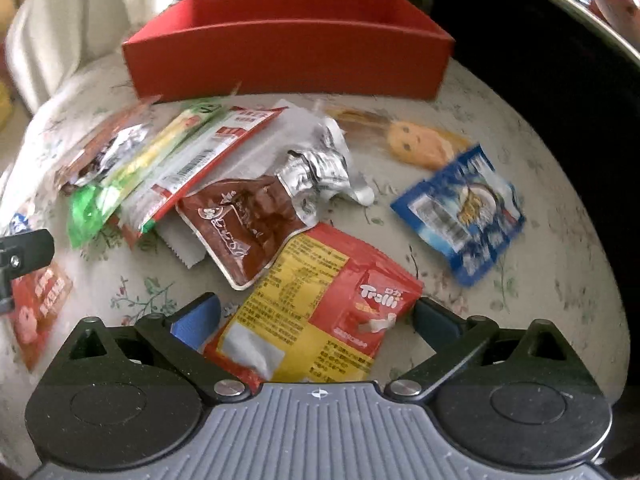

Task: Organize snacks
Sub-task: 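Grasp the blue-and-red bean snack bag with the left gripper while the right grasps the Trolli packet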

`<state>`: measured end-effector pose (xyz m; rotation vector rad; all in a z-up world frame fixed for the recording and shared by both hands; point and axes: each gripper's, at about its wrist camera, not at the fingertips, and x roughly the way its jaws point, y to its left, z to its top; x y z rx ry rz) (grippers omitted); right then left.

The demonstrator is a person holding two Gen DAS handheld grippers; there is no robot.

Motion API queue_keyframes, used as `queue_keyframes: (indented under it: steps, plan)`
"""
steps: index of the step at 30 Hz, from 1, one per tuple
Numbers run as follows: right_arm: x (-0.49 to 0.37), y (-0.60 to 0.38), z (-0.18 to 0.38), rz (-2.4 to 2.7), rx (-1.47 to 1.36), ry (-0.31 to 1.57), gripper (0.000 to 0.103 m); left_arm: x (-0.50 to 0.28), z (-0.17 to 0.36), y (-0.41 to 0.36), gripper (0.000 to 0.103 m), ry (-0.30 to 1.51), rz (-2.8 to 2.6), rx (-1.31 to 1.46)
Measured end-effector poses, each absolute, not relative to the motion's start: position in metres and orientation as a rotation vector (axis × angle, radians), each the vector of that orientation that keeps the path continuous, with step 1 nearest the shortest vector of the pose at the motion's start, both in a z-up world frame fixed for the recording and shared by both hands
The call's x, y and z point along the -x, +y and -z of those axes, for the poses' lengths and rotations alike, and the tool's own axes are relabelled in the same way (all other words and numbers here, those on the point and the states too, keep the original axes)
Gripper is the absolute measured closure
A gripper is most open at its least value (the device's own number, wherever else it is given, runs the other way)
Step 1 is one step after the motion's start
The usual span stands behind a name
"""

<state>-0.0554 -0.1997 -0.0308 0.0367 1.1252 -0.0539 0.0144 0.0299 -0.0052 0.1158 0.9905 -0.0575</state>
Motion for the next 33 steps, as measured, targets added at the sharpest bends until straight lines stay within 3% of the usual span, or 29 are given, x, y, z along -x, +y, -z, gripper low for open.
queue_keyframes:
  steps: [3, 9, 11, 13, 18, 23, 25, 27, 31, 33]
  plan:
    - [0.056, -0.214, 0.028, 0.026, -0.021, 1.141, 0.007, -0.016, 0.005, 0.039, 0.018, 1.002, 0.047, -0.095]
    - [0.065, -0.239, 0.023, 0.01, -0.113, 1.148, 0.024, -0.022, -0.003, 0.054, 0.018, 1.007, 0.061, -0.022]
    - [0.066, -0.242, 0.024, 0.04, -0.102, 1.144, 0.022, -0.026, -0.007, 0.061, 0.018, 0.995, 0.074, -0.011]
    - [0.066, -0.243, 0.031, 0.068, -0.078, 1.157, 0.009, -0.028, -0.005, 0.066, 0.018, 1.002, 0.101, -0.027]
    - [0.066, -0.242, 0.031, 0.047, -0.059, 1.154, 0.006, -0.02, 0.011, 0.063, 0.018, 1.063, 0.211, -0.095]
    - [0.066, -0.242, 0.03, 0.031, -0.038, 1.141, 0.011, -0.026, 0.03, 0.083, 0.018, 1.203, 0.134, 0.048]
    - [0.067, -0.241, 0.027, 0.01, -0.044, 1.136, 0.023, -0.034, 0.036, 0.105, 0.018, 1.261, 0.049, 0.209]
    - [0.065, -0.241, 0.025, 0.004, -0.043, 1.133, 0.027, -0.037, 0.036, 0.115, 0.018, 1.267, 0.01, 0.3]
    - [0.063, -0.243, 0.026, -0.002, -0.056, 1.132, 0.026, -0.044, 0.038, 0.095, 0.018, 1.271, -0.041, 0.324]
    - [0.064, -0.243, 0.026, -0.01, -0.061, 1.133, 0.025, -0.051, 0.041, 0.08, 0.012, 1.279, -0.107, 0.311]
